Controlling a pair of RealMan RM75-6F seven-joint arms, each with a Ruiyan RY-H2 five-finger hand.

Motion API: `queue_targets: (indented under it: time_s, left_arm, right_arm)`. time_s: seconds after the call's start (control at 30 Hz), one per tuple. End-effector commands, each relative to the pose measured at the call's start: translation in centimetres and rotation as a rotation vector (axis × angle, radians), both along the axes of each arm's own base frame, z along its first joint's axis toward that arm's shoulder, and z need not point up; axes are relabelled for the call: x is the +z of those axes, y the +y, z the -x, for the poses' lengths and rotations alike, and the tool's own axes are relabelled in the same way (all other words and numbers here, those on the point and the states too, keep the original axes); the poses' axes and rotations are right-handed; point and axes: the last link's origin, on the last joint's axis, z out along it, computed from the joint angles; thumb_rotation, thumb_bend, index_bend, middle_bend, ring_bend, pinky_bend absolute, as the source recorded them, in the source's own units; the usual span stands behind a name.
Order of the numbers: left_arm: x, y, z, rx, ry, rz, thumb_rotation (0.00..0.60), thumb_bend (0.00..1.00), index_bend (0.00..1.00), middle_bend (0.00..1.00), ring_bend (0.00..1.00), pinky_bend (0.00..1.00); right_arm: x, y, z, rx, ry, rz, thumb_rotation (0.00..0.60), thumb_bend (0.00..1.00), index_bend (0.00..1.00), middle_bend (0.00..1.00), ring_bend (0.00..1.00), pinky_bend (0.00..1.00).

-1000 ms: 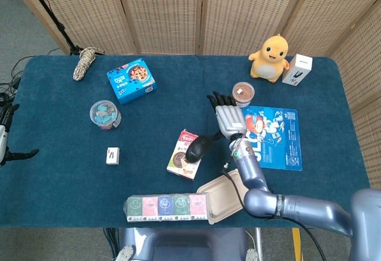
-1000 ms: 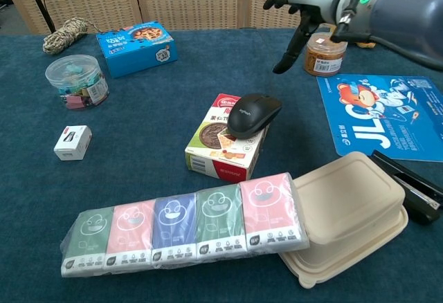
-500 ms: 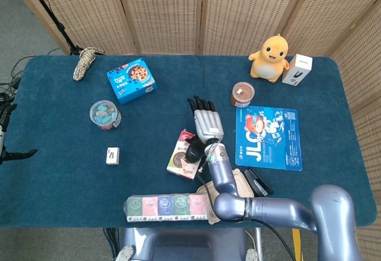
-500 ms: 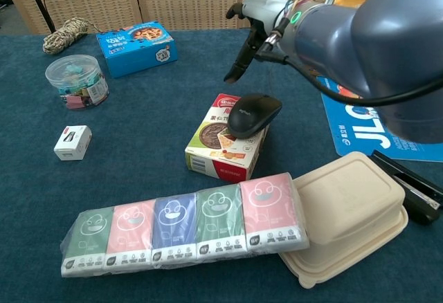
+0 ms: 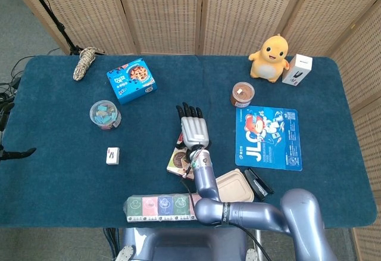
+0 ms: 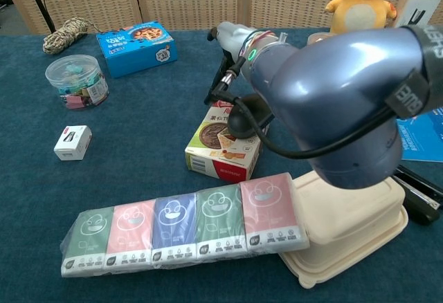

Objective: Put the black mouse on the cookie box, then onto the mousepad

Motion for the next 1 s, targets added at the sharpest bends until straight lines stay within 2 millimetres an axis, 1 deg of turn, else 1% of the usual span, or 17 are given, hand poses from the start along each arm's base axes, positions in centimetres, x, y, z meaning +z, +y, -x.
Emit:
queue_targets:
  time_s: [0.03, 0.17, 0.37, 0.43, 0.53, 0.83, 0.93, 1.0]
  left_arm:
    - [0.0, 0.0, 0.0, 0.001, -0.003, 0.0, 0.6, 0.0, 0.0, 0.0, 0.0, 0.0]
    - [0.1, 0.0, 0.1, 0.0, -0.01, 0.0, 0.6, 0.0, 0.0, 0.0, 0.0, 0.0]
    - [0.2, -0.1, 0.1, -0.001, -0.015, 0.0, 0.6, 0.0, 0.0, 0.0, 0.0, 0.0]
    - [0.2, -0.1, 0.1, -0.002, -0.015, 0.001, 0.6, 0.0, 0.0, 0.0, 0.0, 0.0]
    - [0.1, -0.1, 0.0, -0.003, -0.013, 0.008, 0.6, 0.0, 0.0, 0.0, 0.0, 0.0]
    - [-0.1, -0.3, -0.1, -0.004, -0.007, 0.018, 0.6, 0.0, 0.0, 0.0, 0.0, 0.0]
    - [-0.1, -0.3, -0.1, -0.003, -0.007, 0.017, 0.6, 0.0, 0.0, 0.0, 0.0, 0.0]
    - [-0.1, -0.4, -0.1, -0.003, -0.009, 0.017, 0.6, 0.0, 0.0, 0.0, 0.0, 0.0]
  right_arm:
    - [-0.3, 0.5, 0.2, -0.005, 0.015, 0.0, 0.6, 0.0, 0.0, 0.0, 0.0, 0.0]
    - [-0.5, 1.4, 0.6, -0.025, 0.036, -0.007, 0.6, 0.0, 0.0, 0.0, 0.0, 0.0]
    - [-0.1, 2.3, 1.6, -0.051, 0.065, -0.012, 0.6, 0.0, 0.0, 0.0, 0.0, 0.0]
    - [0.2, 3.0, 2.5, -0.066, 0.07, -0.016, 0.6, 0.0, 0.0, 0.0, 0.0, 0.0]
    - [0.8, 3.9, 3.2, -0.074, 0.063, -0.028, 0.6, 0.0, 0.0, 0.0, 0.0, 0.0]
    - [2.6, 5.6, 4.6, -0.09, 0.066, -0.046, 0.6, 0.0, 0.0, 0.0, 0.0, 0.0]
    - [3.1, 5.9, 4.7, -0.109, 0.034, -0.048, 0.6, 0.0, 0.0, 0.0, 0.0, 0.0]
    - [3.5, 5.7, 4.3, -0.122, -0.018, -0.039, 0.6, 0.0, 0.0, 0.0, 0.0, 0.0]
